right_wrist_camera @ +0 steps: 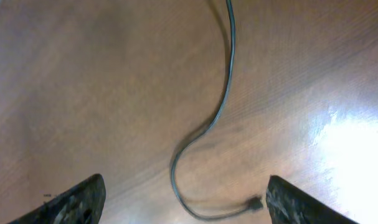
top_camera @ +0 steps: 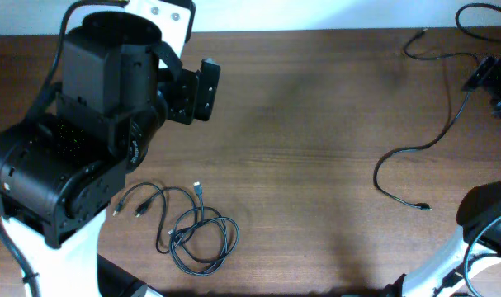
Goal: Untangle cables
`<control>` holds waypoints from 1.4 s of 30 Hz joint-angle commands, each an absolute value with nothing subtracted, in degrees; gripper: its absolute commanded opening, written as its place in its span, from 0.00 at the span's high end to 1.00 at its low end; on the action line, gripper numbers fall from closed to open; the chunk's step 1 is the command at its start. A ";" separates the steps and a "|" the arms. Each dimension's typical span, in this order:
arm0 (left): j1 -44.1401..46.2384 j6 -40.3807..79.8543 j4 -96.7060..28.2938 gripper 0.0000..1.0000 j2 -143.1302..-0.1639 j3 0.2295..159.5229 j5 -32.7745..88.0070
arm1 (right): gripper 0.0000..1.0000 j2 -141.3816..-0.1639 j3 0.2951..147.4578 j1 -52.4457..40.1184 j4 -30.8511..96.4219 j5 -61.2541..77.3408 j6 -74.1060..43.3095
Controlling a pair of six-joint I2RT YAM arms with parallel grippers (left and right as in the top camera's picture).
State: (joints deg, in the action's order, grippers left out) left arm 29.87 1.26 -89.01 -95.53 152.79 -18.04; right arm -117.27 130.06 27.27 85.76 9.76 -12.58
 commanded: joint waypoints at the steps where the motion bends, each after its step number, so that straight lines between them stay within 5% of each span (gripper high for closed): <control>1: 29.82 0.32 -89.54 0.06 -95.79 152.94 -18.50 | 0.18 -98.56 130.43 26.94 78.41 11.70 -2.13; 4: 29.82 0.10 -89.19 0.04 -95.85 152.94 -18.50 | 0.00 -82.61 130.43 26.94 56.03 15.31 1.34; 9: 29.82 -0.95 -89.71 0.04 -95.85 152.94 -18.46 | 0.00 -76.18 122.13 24.51 50.15 23.81 13.34; 14: 29.82 -0.93 -91.88 0.04 -95.85 152.94 -18.46 | 0.01 -44.10 71.59 21.06 16.93 19.03 8.73; 16: 29.82 -0.93 -92.31 0.04 -95.83 152.94 -18.44 | 0.01 -35.14 64.84 21.12 34.02 14.81 -0.08; 19: 29.82 -0.93 -92.60 0.04 -95.83 152.94 -17.63 | 0.01 -28.93 48.51 21.06 40.12 18.87 1.39; 27: 29.82 -0.95 -91.59 0.01 -95.83 152.94 -18.00 | 0.01 -34.35 17.93 21.06 16.60 14.72 -6.52; 34: 29.82 -0.95 -92.66 0.01 -95.83 152.94 -17.82 | 0.01 -70.63 19.99 21.02 -1.74 18.65 -6.52; 38: 29.82 -0.95 -92.60 0.01 -95.83 152.94 -17.85 | 0.01 -73.71 20.08 21.02 -4.99 18.85 -6.48; 40: 29.82 -0.95 -92.47 0.01 -95.83 152.94 -17.82 | 0.18 -73.71 20.08 21.02 -4.97 18.85 -6.48; 42: 29.82 -0.93 -92.05 0.01 -95.83 152.94 -17.82 | 0.14 -73.71 20.08 21.02 -4.97 18.85 -6.48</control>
State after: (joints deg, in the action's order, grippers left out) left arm 29.87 -0.30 -92.38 -96.01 152.79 -17.82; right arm -73.47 18.96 21.26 -4.80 18.11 -6.24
